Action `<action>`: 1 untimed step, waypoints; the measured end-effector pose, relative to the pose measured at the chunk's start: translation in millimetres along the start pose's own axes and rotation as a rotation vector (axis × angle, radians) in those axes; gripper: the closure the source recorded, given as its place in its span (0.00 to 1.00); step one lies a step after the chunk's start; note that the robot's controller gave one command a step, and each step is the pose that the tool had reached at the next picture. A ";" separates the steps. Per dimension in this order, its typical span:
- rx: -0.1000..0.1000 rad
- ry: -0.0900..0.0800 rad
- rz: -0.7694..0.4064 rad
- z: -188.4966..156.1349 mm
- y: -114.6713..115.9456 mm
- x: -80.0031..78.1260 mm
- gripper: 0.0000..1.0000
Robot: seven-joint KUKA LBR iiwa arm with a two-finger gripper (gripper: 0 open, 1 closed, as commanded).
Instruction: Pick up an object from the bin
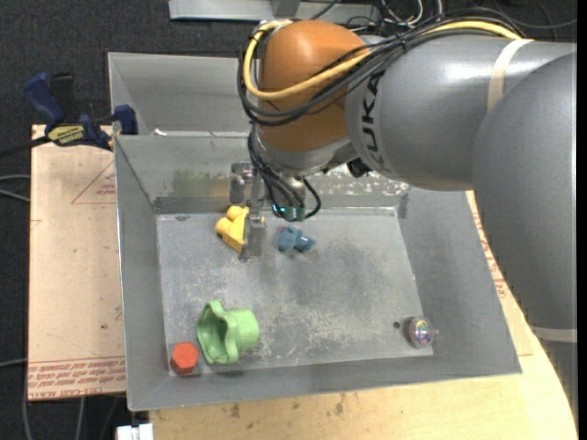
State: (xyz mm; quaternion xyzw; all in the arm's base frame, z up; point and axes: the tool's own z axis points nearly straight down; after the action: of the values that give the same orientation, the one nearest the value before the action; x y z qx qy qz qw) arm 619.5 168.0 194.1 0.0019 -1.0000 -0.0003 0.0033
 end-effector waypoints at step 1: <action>0.002 0.005 -0.081 76.5 5.0 103.4 0.00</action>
Offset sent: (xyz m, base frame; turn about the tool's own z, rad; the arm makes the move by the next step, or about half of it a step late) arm -0.0997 0.0038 -0.0718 -0.0782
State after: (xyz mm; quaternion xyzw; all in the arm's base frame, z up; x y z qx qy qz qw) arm 515.5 172.6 118.4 0.0425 -0.9991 0.0006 0.0055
